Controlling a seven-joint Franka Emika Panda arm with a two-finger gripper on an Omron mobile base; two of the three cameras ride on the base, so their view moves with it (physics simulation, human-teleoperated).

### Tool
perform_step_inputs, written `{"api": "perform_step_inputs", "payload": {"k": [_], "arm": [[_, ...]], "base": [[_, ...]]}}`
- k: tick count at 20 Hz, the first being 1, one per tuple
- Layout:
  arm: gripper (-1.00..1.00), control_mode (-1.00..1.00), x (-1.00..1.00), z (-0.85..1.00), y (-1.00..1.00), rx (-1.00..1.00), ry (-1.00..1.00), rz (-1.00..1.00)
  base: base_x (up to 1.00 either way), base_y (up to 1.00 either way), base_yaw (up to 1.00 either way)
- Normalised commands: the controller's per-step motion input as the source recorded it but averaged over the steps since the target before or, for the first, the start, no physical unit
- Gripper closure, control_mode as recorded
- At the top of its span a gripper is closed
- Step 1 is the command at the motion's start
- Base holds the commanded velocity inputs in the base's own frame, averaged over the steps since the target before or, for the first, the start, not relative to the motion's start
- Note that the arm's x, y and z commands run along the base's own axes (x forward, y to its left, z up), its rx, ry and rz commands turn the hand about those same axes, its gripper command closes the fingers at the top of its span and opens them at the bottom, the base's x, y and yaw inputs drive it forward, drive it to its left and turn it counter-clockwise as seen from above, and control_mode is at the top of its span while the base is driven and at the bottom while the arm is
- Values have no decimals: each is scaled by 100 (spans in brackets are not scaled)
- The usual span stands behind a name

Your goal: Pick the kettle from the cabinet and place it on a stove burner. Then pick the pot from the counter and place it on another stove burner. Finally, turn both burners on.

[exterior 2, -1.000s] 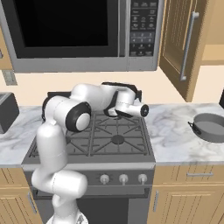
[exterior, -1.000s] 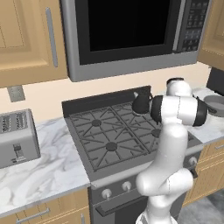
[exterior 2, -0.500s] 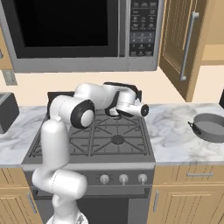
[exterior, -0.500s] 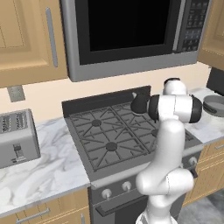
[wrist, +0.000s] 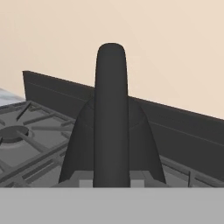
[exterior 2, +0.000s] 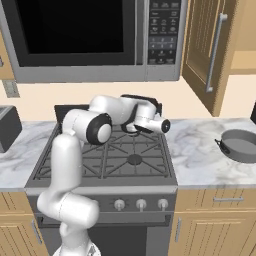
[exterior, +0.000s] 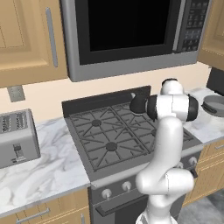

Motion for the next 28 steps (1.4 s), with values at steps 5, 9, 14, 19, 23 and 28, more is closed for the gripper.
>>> {"api": "perform_step_inputs", "payload": {"k": [5,9,14,19,23,28], "arm": [[100,-100,8,-7,0,0,0,0],[100,-100,9,-6,0,0,0,0],[100,-100,9,-3,0,0,0,0],[-100,-100,4,-6,0,0,0,0],[-100,-100,3,-3,0,0,0,0],[-100,-100,1,0,0,0,0,0]], "base": [[0,0,0],[0,0,0],[0,0,0],[0,0,0],[0,0,0],[0,0,0]]}}
